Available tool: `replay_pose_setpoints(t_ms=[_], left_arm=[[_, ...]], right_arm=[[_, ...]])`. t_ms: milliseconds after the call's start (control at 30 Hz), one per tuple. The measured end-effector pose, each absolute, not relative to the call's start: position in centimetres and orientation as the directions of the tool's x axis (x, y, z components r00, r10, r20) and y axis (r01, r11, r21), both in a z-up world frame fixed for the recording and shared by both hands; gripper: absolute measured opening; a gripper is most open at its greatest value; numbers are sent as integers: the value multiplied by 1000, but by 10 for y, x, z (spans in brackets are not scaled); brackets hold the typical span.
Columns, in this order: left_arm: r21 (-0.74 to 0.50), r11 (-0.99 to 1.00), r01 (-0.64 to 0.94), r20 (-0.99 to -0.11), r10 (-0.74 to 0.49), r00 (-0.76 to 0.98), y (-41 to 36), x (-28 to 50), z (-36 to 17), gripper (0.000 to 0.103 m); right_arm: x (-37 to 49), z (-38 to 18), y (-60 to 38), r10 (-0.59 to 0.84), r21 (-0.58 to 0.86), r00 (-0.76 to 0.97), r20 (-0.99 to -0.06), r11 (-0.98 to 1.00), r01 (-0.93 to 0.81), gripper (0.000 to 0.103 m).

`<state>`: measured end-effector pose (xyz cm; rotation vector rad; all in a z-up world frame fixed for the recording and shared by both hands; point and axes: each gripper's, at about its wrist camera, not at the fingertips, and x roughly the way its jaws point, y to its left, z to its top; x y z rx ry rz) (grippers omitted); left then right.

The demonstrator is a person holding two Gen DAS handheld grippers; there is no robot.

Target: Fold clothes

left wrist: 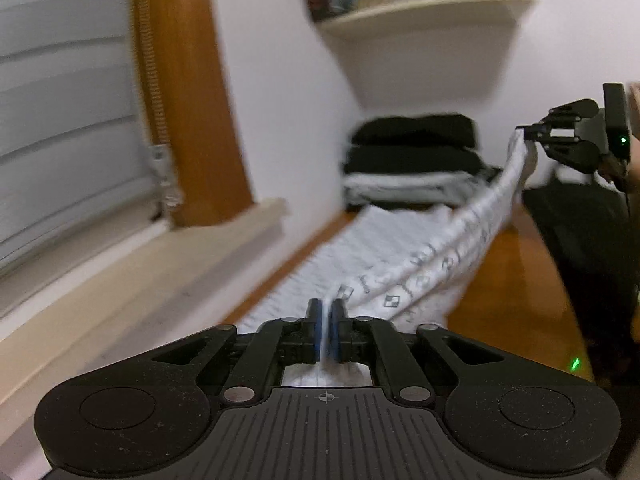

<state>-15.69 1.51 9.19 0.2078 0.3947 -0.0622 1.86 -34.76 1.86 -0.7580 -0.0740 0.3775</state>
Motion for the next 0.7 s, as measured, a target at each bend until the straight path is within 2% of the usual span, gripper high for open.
replay_pose_setpoints(t_ms=[100, 267, 367, 400, 433, 467, 500, 567, 633, 700], left_arm=[[112, 991, 67, -431, -12, 902, 38, -129, 93, 2], [105, 994, -22, -495, 71, 866, 67, -84, 70, 2], [98, 992, -77, -514, 117, 850, 80, -71, 60, 4], [93, 992, -90, -524, 125, 842, 85, -67, 57, 7], [89, 991, -101, -556, 134, 820, 89, -63, 52, 18], [87, 990, -113, -587, 142, 797, 93, -59, 47, 27], [88, 989, -118, -600, 147, 786, 95, -59, 44, 30], [79, 992, -102, -612, 129, 780, 99, -62, 37, 44], [60, 993, -105, -621, 120, 775, 104, -63, 31, 46], [44, 993, -111, -623, 114, 774, 108, -64, 26, 53]], right_arm=[[74, 44, -306, 370, -710, 925, -83, 630, -316, 1], [157, 45, -218, 362, -748, 921, -141, 571, -339, 2], [198, 34, -174, 352, -737, 921, -168, 575, -355, 10], [210, 29, -164, 350, -723, 909, -226, 565, -397, 24], [222, 22, -156, 342, -704, 897, -280, 562, -434, 48], [230, 15, -151, 332, -698, 889, -315, 555, -454, 58], [236, 8, -148, 329, -688, 876, -352, 544, -481, 62], [246, 1, -154, 347, -628, 843, -412, 562, -538, 62], [255, 0, -169, 371, -513, 805, -463, 628, -585, 61], [263, -2, -186, 412, -349, 744, -526, 694, -630, 59]])
